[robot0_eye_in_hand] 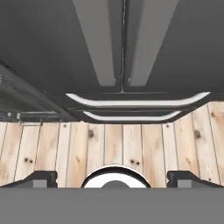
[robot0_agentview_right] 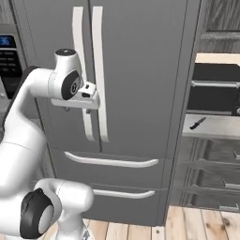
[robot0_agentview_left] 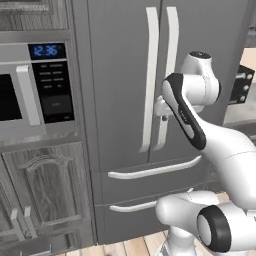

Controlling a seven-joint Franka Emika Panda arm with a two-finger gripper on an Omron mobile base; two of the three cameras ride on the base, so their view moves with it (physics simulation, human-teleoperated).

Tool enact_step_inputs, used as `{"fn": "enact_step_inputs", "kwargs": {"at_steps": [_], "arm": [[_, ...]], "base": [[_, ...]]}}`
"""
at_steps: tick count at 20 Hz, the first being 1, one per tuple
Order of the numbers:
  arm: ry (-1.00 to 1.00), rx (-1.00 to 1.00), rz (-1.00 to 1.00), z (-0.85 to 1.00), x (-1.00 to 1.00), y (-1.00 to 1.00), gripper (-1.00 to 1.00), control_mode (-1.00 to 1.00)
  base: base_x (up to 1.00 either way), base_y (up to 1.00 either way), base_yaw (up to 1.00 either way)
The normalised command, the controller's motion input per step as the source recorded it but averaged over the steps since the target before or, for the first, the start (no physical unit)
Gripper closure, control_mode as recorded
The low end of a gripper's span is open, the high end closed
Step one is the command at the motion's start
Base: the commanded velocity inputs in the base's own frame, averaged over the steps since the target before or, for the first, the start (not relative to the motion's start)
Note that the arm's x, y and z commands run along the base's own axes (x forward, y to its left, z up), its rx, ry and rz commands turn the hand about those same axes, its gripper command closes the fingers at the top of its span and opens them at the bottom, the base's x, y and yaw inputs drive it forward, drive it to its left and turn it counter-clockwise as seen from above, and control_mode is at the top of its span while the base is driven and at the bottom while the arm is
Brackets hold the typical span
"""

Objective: Retrieve the butter from the fridge and place it on a plate on the dining table. Then retrieve the butter knife by the fridge and place it near the plate.

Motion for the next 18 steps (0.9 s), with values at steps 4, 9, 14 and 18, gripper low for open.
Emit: {"fn": "enact_step_inputs", "kwargs": {"at_steps": [4, 9, 14, 18], "arm": [[0.00, 0.00, 0.00, 0.00, 0.00, 0.00, -1.00, 1.00], [0.00, 0.00, 0.00, 0.00, 0.00, 0.00, -1.00, 1.00], [0.00, 0.00, 0.00, 0.00, 0.00, 0.00, -1.00, 1.00], [0.00, 0.00, 0.00, 0.00, -0.02, 0.00, -1.00, -1.00]], "base": [[-0.54, -0.11, 0.00], [-0.42, -0.03, 0.00], [-0.39, -0.03, -0.01], [-0.05, 0.00, 0.00]]}}
